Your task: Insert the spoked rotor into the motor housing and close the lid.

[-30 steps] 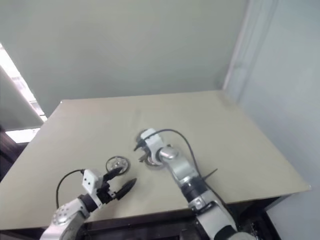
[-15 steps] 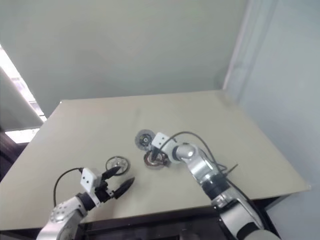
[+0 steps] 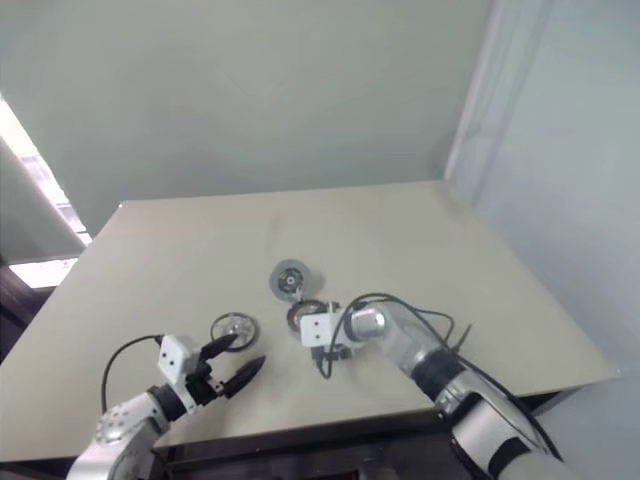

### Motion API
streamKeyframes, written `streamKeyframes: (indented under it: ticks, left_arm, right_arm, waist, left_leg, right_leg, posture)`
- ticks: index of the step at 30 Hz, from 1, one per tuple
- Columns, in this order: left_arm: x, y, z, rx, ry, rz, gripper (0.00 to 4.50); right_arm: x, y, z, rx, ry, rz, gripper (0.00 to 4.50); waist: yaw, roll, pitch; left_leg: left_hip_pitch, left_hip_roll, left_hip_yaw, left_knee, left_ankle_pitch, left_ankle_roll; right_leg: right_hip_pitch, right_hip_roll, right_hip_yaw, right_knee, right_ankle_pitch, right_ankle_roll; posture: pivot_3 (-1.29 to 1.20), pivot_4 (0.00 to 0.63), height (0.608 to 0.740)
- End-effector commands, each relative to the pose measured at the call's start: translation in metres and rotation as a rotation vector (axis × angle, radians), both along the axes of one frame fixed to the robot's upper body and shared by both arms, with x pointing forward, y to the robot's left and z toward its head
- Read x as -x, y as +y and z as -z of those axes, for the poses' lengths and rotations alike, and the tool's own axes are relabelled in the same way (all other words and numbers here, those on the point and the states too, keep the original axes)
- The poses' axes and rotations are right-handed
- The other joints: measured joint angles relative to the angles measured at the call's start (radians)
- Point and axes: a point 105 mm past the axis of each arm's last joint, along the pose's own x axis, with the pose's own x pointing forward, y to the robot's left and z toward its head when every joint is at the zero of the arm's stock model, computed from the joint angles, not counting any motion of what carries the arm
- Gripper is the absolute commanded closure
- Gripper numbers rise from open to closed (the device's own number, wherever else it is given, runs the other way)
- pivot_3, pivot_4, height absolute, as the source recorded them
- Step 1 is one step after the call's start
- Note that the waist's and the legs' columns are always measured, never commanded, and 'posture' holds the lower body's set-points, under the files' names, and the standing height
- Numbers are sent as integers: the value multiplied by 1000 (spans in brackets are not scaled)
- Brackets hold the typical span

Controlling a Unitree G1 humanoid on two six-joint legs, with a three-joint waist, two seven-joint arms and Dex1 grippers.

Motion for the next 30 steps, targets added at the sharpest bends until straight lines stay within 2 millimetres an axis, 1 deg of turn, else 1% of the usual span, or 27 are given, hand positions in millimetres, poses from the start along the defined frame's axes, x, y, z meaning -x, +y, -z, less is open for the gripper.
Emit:
streamKeyframes:
  ticks: [1, 4, 7, 10, 16, 18, 27, 30]
  left_arm:
    - [-3, 2, -12, 4, -50, 0, 0]
    - [-3, 2, -12, 3, -51, -2, 0]
    - [-3, 2, -13, 2, -52, -2, 0]
    - [-3, 2, -13, 2, -54, -2, 0]
    - [-4, 1, -14, 2, -59, -1, 0]
    - [-4, 1, -14, 3, -60, -1, 0]
    - [-6, 3, -15, 2, -66, -4, 0]
    - [-5, 3, -15, 0, -66, -5, 0]
  right_arm:
    - [-11, 6, -10, 1, -73, -21, 47]
    - [-13, 6, -6, 10, -83, -23, 47]
    - [-13, 8, -5, 11, -89, -26, 643]
    - [-14, 7, -4, 16, -94, -29, 1646]
    - [-15, 6, -2, 27, -118, -44, 3831]
    - [-15, 6, -2, 28, -122, -48, 4449]
    - [-17, 10, -11, 9, -145, -76, 4481]
    - [-12, 15, -19, -25, -80, -73, 4481]
  waist:
    - [0, 0, 0]
    - [1, 0, 0]
    - [1, 0, 0]
    - [0, 0, 0]
    - [0, 0, 0]
    - [0, 0, 0]
    - [0, 0, 0]
    - [0, 0, 0]
  left_leg:
    - [0, 0, 0, 0, 0, 0]
    - [0, 0, 0, 0, 0, 0]
    - [1, 0, 0, 0, 0, 0]
    - [1, 0, 0, 0, 0, 0]
    - [2, 0, 0, 1, 0, 0]
    - [3, 0, 0, 1, 0, 0]
    - [3, 0, 0, 1, 0, 0]
    - [3, 0, 0, 1, 0, 0]
  right_leg:
    - [0, 0, 0, 0, 0, 0]
    - [0, 0, 0, 0, 0, 0]
    - [1, 0, 0, 0, 0, 0]
    - [1, 0, 0, 1, 0, 0]
    - [1, 0, 0, 1, 0, 0]
    - [2, 0, 1, 2, 0, 0]
    - [2, 0, 1, 2, 0, 0]
    - [2, 0, 1, 2, 0, 0]
  posture:
    - [0, 0, 740]
    - [0, 0, 740]
    - [0, 0, 740]
    - [0, 0, 740]
    - [0, 0, 740]
    - [0, 0, 740]
    - [0, 0, 740]
    - [0, 0, 740]
